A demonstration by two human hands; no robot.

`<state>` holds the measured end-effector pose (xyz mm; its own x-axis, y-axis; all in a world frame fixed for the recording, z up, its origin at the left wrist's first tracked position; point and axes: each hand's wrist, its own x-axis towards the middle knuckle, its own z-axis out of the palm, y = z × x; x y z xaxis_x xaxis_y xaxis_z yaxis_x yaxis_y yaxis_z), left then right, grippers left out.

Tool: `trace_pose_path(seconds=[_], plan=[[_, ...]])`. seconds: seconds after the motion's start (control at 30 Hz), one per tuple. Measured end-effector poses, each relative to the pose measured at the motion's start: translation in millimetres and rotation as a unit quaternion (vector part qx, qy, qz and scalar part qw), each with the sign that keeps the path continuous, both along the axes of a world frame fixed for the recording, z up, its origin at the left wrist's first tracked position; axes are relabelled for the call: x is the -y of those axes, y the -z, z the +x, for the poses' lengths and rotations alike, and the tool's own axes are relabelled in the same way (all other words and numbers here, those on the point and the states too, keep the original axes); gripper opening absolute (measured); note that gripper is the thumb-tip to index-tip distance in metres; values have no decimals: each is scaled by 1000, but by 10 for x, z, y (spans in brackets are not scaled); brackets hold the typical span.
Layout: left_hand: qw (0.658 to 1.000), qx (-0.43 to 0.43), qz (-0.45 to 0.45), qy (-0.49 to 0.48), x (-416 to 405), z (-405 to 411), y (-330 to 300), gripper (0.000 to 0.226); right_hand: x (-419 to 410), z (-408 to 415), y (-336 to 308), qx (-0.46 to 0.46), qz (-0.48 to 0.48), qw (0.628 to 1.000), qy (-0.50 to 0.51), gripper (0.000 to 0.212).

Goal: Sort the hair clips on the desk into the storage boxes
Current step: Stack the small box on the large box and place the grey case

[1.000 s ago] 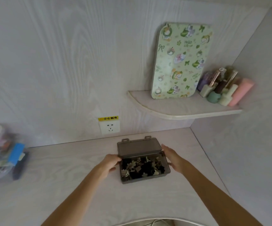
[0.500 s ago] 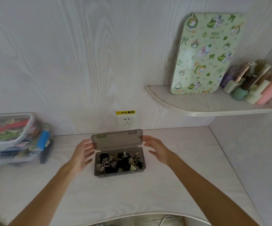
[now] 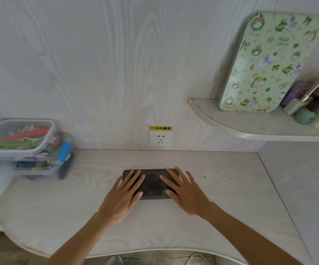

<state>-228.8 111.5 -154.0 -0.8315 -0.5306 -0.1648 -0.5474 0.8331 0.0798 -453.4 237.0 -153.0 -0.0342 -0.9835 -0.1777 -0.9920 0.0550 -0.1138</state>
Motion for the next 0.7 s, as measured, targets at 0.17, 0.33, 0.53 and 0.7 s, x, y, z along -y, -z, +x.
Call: trace_pose_path(seconds=[0.17, 0.33, 0.53, 0.7], plan=[[999, 1, -43, 2, -30, -2, -52, 64, -25, 8, 28, -25, 7, 1000, -15, 63], [999, 22, 38, -18, 39, -34, 27, 62, 56, -2, -57, 0, 46, 999, -14, 65], [805, -216, 323, -449, 4, 12, -81, 64, 138, -18, -115, 302, 14, 888, 347, 55], [715, -242, 451, -477, -85, 60, -307, 36, 136, 22, -97, 377, 119, 853, 340, 31]])
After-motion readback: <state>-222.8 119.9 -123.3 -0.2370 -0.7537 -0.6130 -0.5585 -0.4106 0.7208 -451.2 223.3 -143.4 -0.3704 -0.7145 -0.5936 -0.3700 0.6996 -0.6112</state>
